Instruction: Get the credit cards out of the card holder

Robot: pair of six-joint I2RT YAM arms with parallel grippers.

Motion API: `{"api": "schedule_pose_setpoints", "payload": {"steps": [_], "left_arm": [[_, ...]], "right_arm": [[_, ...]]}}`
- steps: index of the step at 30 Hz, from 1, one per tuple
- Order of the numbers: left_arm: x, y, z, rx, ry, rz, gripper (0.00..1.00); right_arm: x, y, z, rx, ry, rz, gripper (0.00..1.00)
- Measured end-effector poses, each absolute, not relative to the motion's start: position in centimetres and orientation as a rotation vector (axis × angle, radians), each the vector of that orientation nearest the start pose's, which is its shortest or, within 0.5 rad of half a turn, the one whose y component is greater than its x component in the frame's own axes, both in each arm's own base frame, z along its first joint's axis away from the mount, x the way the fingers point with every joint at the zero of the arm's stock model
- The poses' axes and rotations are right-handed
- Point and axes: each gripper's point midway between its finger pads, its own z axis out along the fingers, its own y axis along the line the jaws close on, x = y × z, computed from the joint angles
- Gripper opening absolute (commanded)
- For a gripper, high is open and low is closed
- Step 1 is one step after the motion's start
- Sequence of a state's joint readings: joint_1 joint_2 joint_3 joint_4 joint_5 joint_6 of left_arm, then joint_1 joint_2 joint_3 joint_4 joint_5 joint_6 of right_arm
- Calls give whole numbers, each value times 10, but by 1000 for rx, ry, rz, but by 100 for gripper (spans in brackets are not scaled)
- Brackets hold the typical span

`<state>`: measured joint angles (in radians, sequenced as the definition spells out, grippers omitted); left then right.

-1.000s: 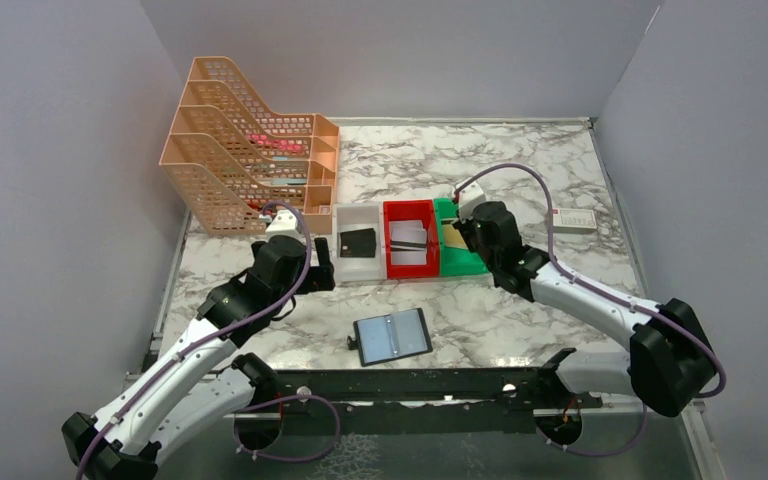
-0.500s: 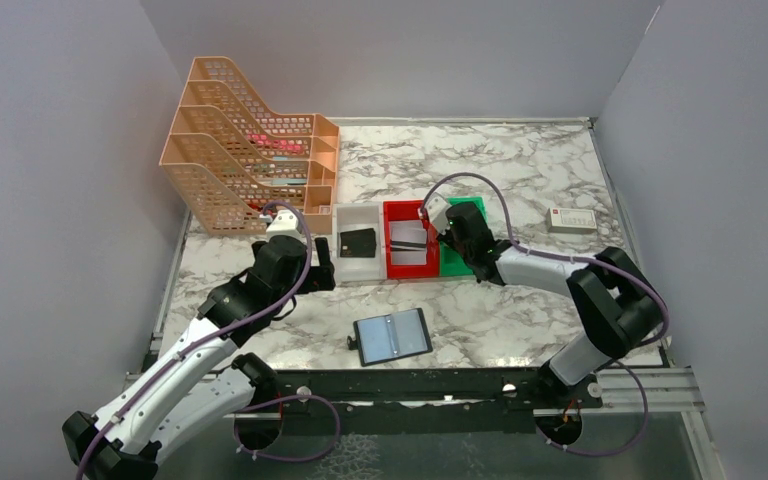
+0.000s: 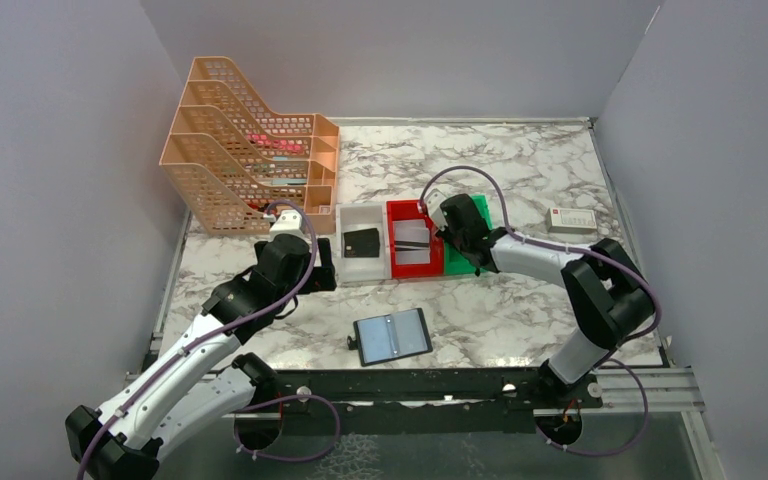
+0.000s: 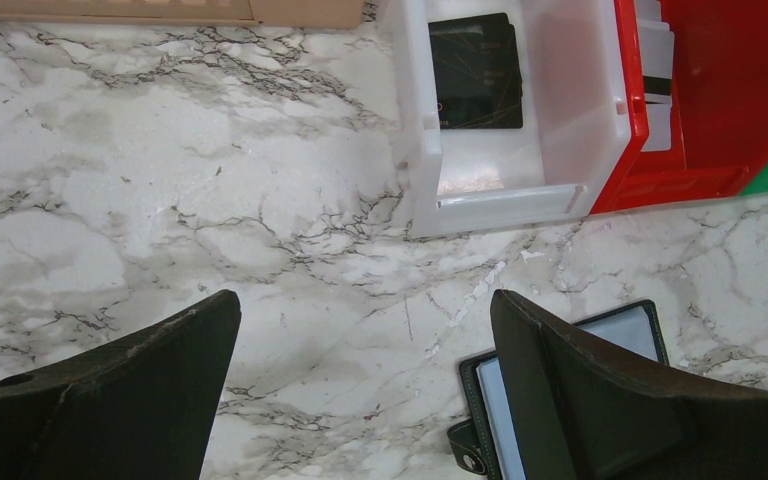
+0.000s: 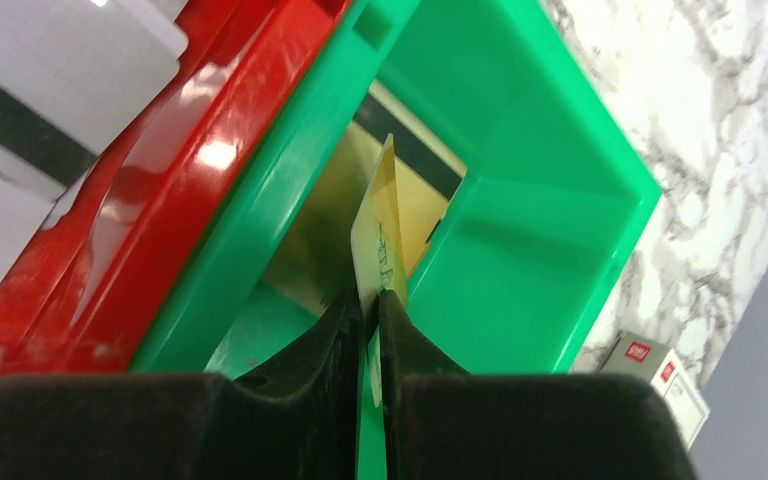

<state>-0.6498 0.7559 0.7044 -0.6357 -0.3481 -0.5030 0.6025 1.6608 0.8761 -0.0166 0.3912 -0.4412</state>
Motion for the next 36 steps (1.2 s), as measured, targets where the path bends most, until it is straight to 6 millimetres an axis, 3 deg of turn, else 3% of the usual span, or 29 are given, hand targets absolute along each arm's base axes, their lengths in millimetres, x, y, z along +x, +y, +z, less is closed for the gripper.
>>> {"api": "schedule_pose_setpoints", "payload": {"steps": [11,20,28,31,36], "left_arm": [[218,-114,158,-17,2219,-244,99],[218,-115,159,-11,2217,-250,99],[218,-117,158,-3,2220,-258,99],[217,-117,158,-1,2222,-261,99],[217,-117,157,0,2224,-260,99]], "right_arm": [[345,151,81,-913,2159,-275,22],[331,140,76,-798,2254,-280,22],[325,162,132,-492,2156,8,28],[324,171,122,-406,2202,80,28],[318,176,70,-329,2370,81,25]]}}
